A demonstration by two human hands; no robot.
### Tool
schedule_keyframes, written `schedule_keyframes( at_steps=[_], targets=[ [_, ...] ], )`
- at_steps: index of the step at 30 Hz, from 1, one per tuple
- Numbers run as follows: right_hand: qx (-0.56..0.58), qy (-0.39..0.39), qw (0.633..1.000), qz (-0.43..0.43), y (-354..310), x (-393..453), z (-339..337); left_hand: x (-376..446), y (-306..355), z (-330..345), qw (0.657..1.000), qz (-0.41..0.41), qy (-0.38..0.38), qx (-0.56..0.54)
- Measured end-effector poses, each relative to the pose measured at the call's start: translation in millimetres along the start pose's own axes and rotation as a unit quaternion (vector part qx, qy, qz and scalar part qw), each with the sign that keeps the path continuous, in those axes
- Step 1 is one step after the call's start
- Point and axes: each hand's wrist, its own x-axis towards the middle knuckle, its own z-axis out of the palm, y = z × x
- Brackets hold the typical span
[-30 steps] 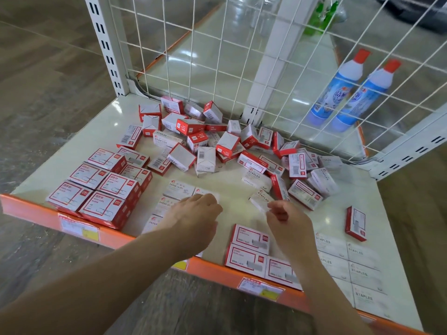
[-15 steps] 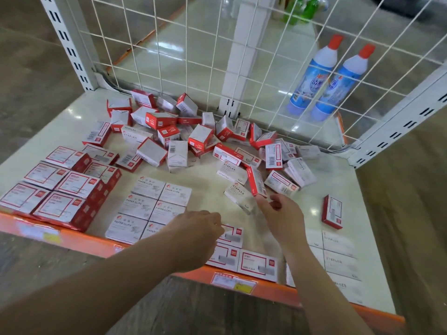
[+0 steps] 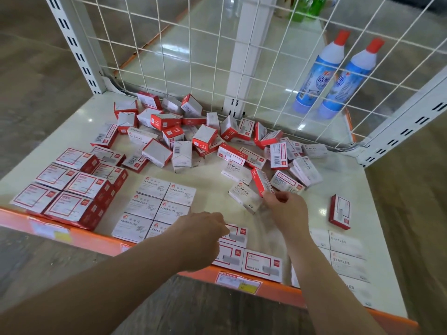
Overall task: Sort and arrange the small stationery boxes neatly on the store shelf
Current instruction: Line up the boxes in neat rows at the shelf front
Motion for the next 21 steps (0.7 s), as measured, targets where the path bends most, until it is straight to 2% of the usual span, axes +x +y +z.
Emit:
schedule_keyframes(
  at_steps=[3,6,11,17,19,21],
  targets=[
    [0.057,0.036,0.998,-0.006,2.1,-6.4,-4.8,-7.3,5.1,-0.9,0.992,-0.030,0.052,-0.111],
    [0.078,0.049,0.995,-0.036,-1.0,-15.8,-8.0,-3.9,7.3,-7.2,0.970,-0.075,0.112,-0.202],
    [0.067,-0.006,0.992,-0.110,-11.4,-38.6,-11.1,-4.6,2.5,-11.7,0.945,-0.117,0.141,-0.273],
    [0.026,-0.075,0.977,-0.196,-13.0,-58.5,-10.5,-6.1,-7.3,-24.1,0.871,-0.184,0.215,-0.401],
    [0.008,-0.084,0.971,-0.223,-12.7,-64.4,-10.2,-9.7,-7.3,-28.2,0.846,-0.197,0.219,-0.445],
    [0.000,-0.083,0.968,-0.236,-11.0,-67.9,-9.6,-13.4,-7.0,-30.1,0.842,-0.200,0.203,-0.457]
  ],
)
